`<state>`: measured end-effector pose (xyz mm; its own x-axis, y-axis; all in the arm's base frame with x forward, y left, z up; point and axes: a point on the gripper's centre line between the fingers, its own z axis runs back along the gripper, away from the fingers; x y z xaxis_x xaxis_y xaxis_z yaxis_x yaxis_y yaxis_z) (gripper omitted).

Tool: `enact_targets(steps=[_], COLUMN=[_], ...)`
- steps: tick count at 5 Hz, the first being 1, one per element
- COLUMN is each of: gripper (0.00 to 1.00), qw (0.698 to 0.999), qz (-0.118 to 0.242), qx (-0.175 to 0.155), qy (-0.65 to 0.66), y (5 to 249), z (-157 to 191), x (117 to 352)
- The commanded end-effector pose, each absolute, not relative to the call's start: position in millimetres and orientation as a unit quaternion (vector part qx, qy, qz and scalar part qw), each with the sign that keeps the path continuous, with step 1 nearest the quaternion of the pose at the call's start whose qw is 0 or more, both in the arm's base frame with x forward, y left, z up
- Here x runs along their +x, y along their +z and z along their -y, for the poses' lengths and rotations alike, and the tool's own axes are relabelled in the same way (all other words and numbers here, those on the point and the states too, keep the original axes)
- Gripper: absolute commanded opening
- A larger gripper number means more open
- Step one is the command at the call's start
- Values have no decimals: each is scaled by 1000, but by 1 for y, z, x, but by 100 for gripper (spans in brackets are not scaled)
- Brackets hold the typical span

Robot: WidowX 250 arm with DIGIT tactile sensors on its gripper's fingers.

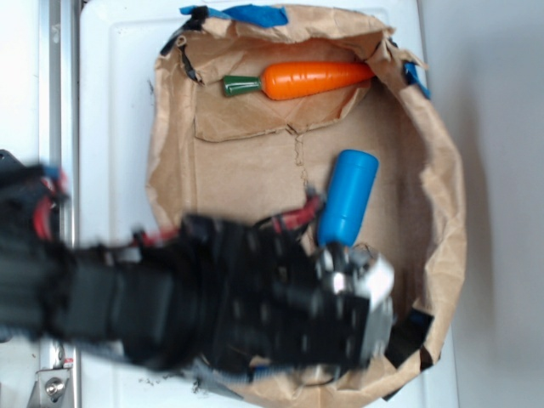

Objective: Grab the green block.

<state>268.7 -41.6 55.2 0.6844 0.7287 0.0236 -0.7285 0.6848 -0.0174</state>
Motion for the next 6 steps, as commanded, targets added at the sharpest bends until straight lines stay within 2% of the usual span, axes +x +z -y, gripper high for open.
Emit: enact_targets(steps=[1,2,3,4,5,6], gripper=[0,0,0,0,0,0], qw=[974,995,999,994,993,993], qz=[48,38,31,50,67,62], qx=[-7,1,-3,-3,-6,-18], qy=[219,95,-29,-95,-101,-96], y=[137,154,162,174,181,181], z=[-7,-4,3,2,-1,-5], x=[292,299,305,306,302,298])
